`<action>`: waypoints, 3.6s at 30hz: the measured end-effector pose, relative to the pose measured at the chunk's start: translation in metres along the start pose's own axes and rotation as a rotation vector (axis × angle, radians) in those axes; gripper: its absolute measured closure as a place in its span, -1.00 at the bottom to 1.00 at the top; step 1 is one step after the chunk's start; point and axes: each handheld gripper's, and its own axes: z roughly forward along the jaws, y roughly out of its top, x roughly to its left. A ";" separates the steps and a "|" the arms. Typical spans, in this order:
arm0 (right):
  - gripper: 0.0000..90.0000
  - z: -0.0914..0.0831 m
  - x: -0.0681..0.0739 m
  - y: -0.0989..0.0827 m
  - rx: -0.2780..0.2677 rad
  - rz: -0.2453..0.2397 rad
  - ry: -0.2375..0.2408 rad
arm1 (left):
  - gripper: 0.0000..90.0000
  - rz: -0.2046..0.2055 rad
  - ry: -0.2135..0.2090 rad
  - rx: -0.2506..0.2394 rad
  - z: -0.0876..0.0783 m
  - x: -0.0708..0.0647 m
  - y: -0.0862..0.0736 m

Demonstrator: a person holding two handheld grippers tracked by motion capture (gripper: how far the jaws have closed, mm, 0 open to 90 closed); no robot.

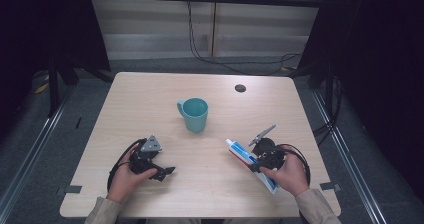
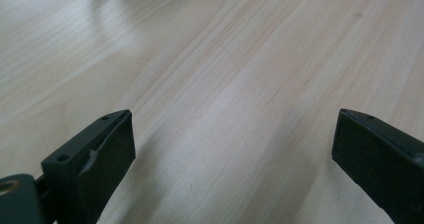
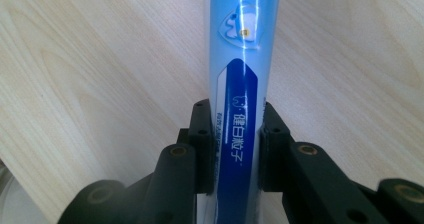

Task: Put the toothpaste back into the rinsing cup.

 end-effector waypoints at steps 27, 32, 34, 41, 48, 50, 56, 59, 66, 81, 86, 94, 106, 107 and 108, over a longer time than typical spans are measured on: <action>0.64 -0.010 0.004 0.024 0.046 -0.068 0.031 | -0.77 0.182 0.020 0.098 0.003 -0.020 0.049; 0.64 -0.008 0.005 0.027 0.057 -0.071 0.038 | -0.74 0.199 0.036 0.106 0.004 -0.021 0.051; 0.64 -0.008 0.005 0.027 0.055 -0.079 0.037 | -0.74 0.196 0.034 0.102 0.004 -0.022 0.051; 0.64 -0.007 0.008 0.031 0.067 -0.092 0.041 | -0.71 0.220 0.037 0.097 0.005 -0.025 0.058; 0.64 -0.006 0.012 0.039 0.072 -0.115 0.045 | -0.70 0.270 0.045 0.107 0.007 -0.031 0.073; 0.64 -0.006 0.012 0.039 0.073 -0.120 0.044 | -0.70 0.279 0.045 0.107 0.007 -0.032 0.075; 0.64 -0.005 0.015 0.043 0.081 -0.130 0.051 | -0.69 0.300 0.048 0.120 0.008 -0.035 0.082; 0.64 -0.004 0.016 0.046 0.083 -0.141 0.065 | -0.68 0.305 0.051 0.123 0.008 -0.035 0.084; 0.64 0.000 0.020 0.053 0.093 -0.159 0.077 | -0.67 0.311 0.066 0.121 0.009 -0.036 0.087; 0.64 0.004 0.026 0.076 0.068 -0.176 0.099 | -0.67 0.349 0.089 0.111 0.010 -0.038 0.103; 0.64 0.008 0.026 0.081 0.073 -0.199 0.100 | -0.67 0.370 0.096 0.111 0.010 -0.040 0.109; 0.64 0.009 0.030 0.085 0.079 -0.201 0.117 | -0.67 0.385 0.100 0.114 0.014 -0.041 0.115; 0.64 0.011 0.035 0.094 0.076 -0.218 0.132 | -0.67 0.432 0.102 0.127 0.019 -0.046 0.117; 0.64 0.010 0.036 0.095 0.082 -0.230 0.124 | -0.67 0.436 0.104 0.123 0.020 -0.047 0.117; 0.64 0.010 0.037 0.095 0.081 -0.230 0.126 | -0.67 0.438 0.102 0.119 0.020 -0.047 0.117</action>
